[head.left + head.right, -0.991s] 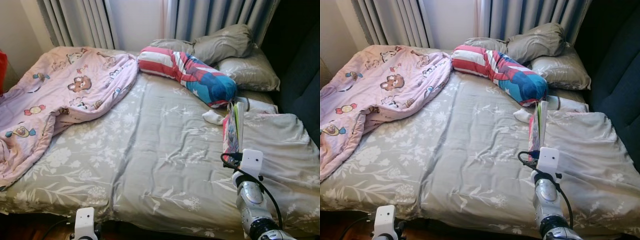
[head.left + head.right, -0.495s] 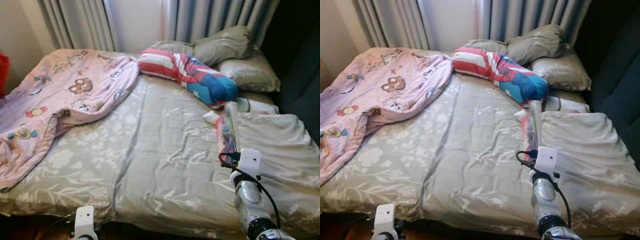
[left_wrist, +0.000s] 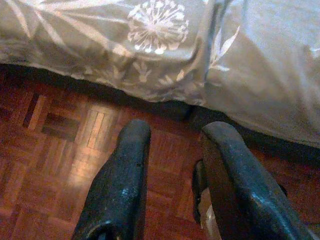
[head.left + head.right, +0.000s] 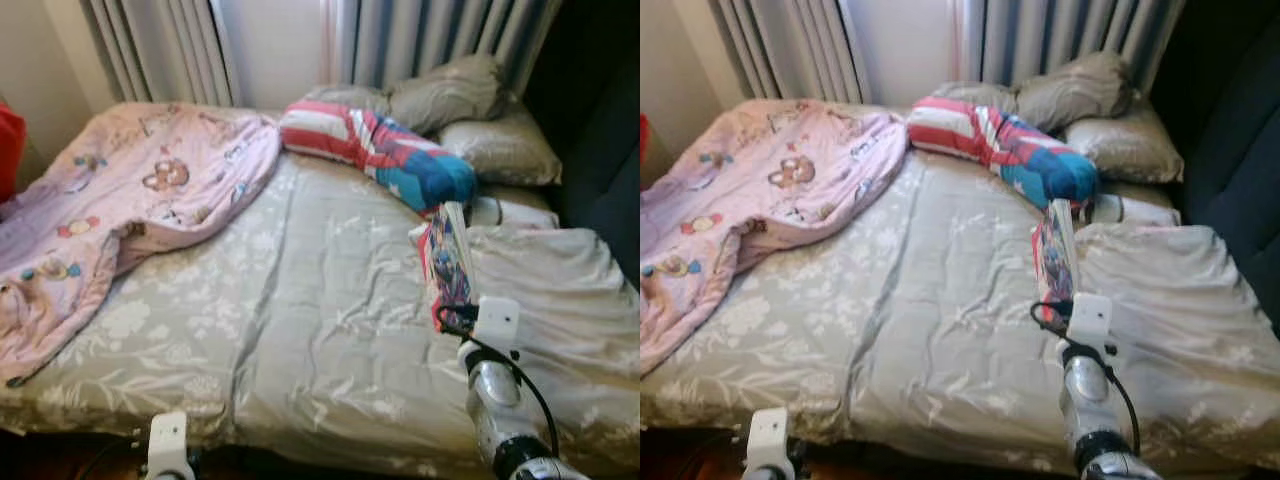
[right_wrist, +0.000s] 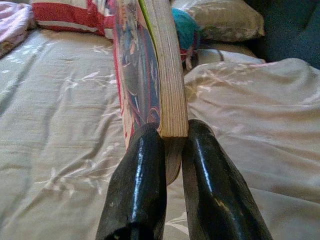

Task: Clean up the room

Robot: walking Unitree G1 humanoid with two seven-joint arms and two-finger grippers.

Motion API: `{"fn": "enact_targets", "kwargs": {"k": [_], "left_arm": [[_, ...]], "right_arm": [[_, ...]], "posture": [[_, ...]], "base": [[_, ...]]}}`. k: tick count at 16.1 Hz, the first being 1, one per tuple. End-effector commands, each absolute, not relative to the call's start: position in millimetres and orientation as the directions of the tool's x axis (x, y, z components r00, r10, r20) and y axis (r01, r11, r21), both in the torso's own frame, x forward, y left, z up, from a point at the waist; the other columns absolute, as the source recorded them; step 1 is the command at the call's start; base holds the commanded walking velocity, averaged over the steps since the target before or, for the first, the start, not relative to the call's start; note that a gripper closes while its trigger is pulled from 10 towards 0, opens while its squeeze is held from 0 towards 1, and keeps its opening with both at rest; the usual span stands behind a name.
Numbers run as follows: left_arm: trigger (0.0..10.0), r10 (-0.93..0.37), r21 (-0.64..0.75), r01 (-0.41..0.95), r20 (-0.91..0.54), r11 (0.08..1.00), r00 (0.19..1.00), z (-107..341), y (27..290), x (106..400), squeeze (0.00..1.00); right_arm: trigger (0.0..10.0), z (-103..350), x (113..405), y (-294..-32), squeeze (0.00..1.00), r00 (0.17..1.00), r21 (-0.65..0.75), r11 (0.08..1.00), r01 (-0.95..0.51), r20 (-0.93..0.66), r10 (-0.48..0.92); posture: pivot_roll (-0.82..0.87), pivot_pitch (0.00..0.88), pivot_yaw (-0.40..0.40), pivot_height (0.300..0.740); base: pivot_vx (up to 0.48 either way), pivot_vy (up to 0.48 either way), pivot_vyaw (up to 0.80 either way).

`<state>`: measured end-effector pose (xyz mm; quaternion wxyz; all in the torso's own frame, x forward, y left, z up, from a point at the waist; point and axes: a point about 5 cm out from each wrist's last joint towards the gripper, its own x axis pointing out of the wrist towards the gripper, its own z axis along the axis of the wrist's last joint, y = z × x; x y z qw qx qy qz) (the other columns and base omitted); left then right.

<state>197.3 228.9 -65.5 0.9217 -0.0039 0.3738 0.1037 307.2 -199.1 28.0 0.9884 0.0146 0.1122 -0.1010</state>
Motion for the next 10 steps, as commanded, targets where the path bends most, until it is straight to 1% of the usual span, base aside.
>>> {"fn": "enact_targets", "kwargs": {"k": [1, 9, 10], "left_arm": [[10.0, 0.196, 0.072, -0.203, -0.689, 0.977, 0.698, -65.1, 231.5, 196.8, 0.00], [10.0, 0.200, 0.073, -0.207, -0.688, 0.976, 0.697, -64.9, 232.7, 196.5, 0.00], [10.0, 0.198, 0.072, -0.206, -0.688, 0.976, 0.698, -65.0, 232.6, 196.4, 0.00]], "right_arm": [[10.0, 39.0, 314.1, -198.3, 0.00, 0.966, 0.017, 0.979, 0.205, -0.164, -0.199], [10.0, 38.3, 313.3, -196.8, 0.00, 0.965, 0.048, 0.975, 0.217, -0.161, -0.207], [10.0, 38.1, 313.4, -196.7, 0.00, 0.965, 0.053, 0.975, 0.216, -0.163, -0.205]], "posture": [[0.09, 0.014, -0.026, 0.740], [0.10, 0.023, -0.020, 0.740], [0.10, 0.023, -0.020, 0.740]], "base": [[0.251, 0.000, 0.00], [0.280, 0.000, 0.00], [0.000, 0.000, -0.71]]}}
